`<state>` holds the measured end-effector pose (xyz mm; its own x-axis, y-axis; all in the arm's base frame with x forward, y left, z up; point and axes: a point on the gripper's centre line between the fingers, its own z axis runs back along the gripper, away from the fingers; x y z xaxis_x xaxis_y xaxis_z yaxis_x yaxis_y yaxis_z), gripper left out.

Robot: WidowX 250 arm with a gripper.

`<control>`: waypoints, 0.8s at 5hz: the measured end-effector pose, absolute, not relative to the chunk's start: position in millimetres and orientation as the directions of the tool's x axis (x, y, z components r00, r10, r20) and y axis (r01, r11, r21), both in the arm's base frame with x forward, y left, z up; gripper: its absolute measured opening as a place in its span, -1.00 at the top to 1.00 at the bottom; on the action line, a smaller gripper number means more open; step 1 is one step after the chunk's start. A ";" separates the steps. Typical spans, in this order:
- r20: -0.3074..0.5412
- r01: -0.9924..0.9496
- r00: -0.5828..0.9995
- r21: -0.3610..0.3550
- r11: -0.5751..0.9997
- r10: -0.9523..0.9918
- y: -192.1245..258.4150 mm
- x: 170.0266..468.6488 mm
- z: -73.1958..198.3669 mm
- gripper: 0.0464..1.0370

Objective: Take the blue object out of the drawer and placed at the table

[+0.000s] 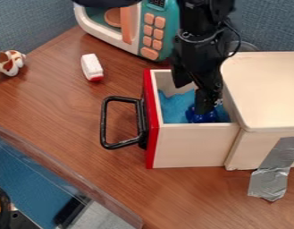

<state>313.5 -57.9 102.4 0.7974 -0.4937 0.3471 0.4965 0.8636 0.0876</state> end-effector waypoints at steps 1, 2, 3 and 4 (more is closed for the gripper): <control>0.382 0.506 0.789 0.040 0.862 -0.481 -61.7 314.8 99.3 -0.92; 0.394 0.508 0.788 0.016 0.861 -0.473 -62.8 316.4 93.2 -0.92; 0.363 0.506 0.799 0.026 0.862 -0.480 -59.4 317.0 80.8 -0.92; 0.343 0.509 0.804 0.027 0.861 -0.486 -57.8 314.4 74.8 -0.82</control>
